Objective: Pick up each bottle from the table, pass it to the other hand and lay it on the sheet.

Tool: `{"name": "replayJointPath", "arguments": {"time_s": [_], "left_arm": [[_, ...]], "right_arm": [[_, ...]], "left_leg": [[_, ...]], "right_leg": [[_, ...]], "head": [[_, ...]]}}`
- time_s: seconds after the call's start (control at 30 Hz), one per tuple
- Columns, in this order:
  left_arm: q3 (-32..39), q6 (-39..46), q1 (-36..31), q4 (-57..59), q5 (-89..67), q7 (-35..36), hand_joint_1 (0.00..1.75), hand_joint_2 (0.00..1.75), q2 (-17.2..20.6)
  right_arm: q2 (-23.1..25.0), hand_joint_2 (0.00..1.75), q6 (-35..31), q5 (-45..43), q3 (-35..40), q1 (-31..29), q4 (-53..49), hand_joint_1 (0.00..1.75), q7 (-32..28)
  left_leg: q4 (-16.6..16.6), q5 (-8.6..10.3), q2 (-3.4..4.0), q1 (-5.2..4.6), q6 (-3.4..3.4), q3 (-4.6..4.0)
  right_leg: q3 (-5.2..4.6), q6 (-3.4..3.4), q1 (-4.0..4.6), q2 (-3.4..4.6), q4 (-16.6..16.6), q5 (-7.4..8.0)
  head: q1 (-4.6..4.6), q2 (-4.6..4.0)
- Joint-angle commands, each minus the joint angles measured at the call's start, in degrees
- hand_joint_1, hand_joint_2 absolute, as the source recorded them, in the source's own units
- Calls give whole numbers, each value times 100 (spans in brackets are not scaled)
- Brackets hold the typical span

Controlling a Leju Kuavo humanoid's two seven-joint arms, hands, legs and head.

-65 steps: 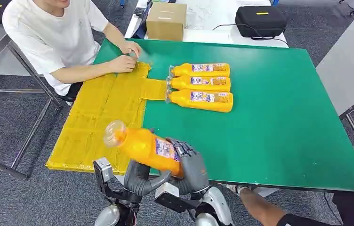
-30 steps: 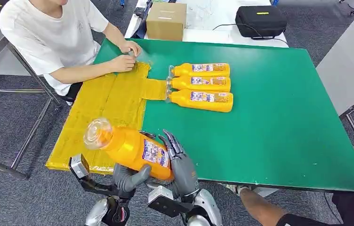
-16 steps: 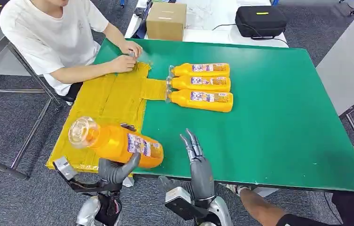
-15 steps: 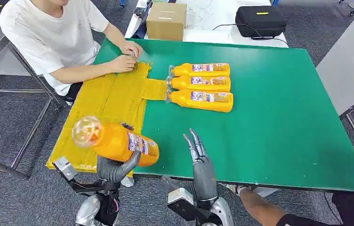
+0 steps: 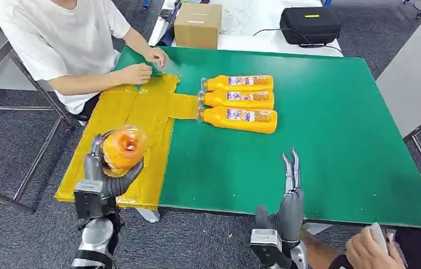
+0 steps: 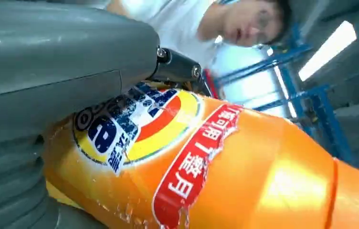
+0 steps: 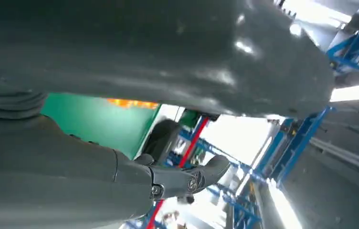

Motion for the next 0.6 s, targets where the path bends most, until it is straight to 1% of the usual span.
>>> {"name": "replayJointPath", "arguments": {"time_s": [0.03,0.07,0.1,0.13,0.17,0.2,0.23,0.27,0.3,0.33,0.37,0.4,0.43,0.47,0.5,0.53,0.57,0.6], "left_arm": [[-517,1411,-1580,2551,-2166,315,175,175,520],[-516,1389,-1671,2629,-2199,357,175,175,504],[-560,1614,-1858,2858,-2813,618,175,175,515],[-480,1614,-1983,2952,-3164,777,175,175,472],[-476,1614,-1999,2968,-3170,780,175,175,465],[-360,1614,-2093,3013,-4225,1282,175,175,504],[-343,1614,-2251,3291,-4619,1458,175,175,509],[-343,1614,-2251,3291,-4619,1458,175,175,509],[-275,1614,-2397,3589,-4849,1646,175,175,529],[-310,1614,-2541,3892,-5379,1903,175,175,603],[-322,1614,-2588,3993,-5449,1933,175,175,616],[-327,1614,-2782,4426,-5576,2085,175,175,652],[-380,1614,-2977,4833,-5703,2193,175,175,690],[-370,1614,-3007,4865,-5695,2177,175,175,702],[-375,1498,-3171,5259,-5674,2229,175,175,717],[-252,1202,-3263,5453,-5420,2130,175,175,708],[-242,1006,-3319,5526,-5343,2119,175,175,738],[-254,945,-3331,5547,-5335,2102,175,175,758]], "right_arm": [[-12,0,430,-196,71,-365,352,0,-132],[2,0,423,-196,80,-385,370,0,-132],[-12,0,495,-227,124,-435,407,0,-138],[-2,0,521,-239,148,-478,446,0,-141],[3,0,520,-239,150,-484,451,0,-141],[-14,0,620,-259,213,-554,527,0,-140],[-10,0,661,-277,238,-594,607,0,-133],[-10,0,661,-277,238,-594,607,0,-133],[-14,0,718,-293,254,-578,679,0,-129],[-37,0,774,-294,286,-560,745,0,-173],[-38,0,779,-297,287,-556,760,0,-179],[-44,0,812,-317,302,-556,808,0,-210],[-42,0,851,-351,295,-569,840,0,-214],[-39,0,854,-357,287,-573,852,0,-216],[-42,0,890,-376,280,-592,870,0,-220],[-40,0,899,-380,263,-602,878,0,-223],[-41,0,925,-412,248,-601,855,0,-244],[-39,0,942,-433,233,-593,833,0,-243]], "left_leg": [[-7,-2,-5,5,-9,24],[-9,-3,-6,8,-12,35],[-8,1,-10,5,-9,24],[-7,1,-1,4,-8,19],[-5,-3,-6,10,-13,33],[-5,0,-4,7,-8,27],[-2,-6,2,11,-12,38],[-5,-6,9,9,-9,36],[-5,0,7,6,-7,23],[-6,-9,9,10,-12,45],[-6,-5,6,9,-9,35],[-8,0,4,6,-7,27],[-8,-6,7,10,-11,43],[-7,-1,3,7,-9,32],[-6,0,5,7,-7,26],[-4,-7,7,9,-11,39],[-4,-3,11,8,-8,28],[0,-11,13,13,-12,42]], "right_leg": [[26,-10,5,-4,-7,-4],[38,-14,8,-6,-9,-5],[28,-10,5,-10,-6,-2],[20,-8,4,-2,-6,1],[36,-14,10,-7,-5,-4],[31,-11,7,-5,-4,-3],[41,-15,11,2,-3,-6],[37,-13,9,8,-5,-3],[25,-8,6,6,-4,1],[47,-14,10,8,-6,-7],[39,-11,9,5,-8,-3],[30,-8,6,3,-7,0],[45,-13,10,6,-8,-5],[35,-10,8,2,-6,-1],[28,-8,7,4,-5,0],[41,-12,10,7,-4,-5],[29,-9,8,10,-2,0],[43,-14,13,12,0,-7]], "head": [[0,0],[0,0],[0,0],[-2,0],[2,0],[0,0],[0,0],[-2,0],[0,0],[0,0],[2,0],[0,0],[0,0],[0,0],[-2,0],[0,0],[-2,0],[-2,0]]}}
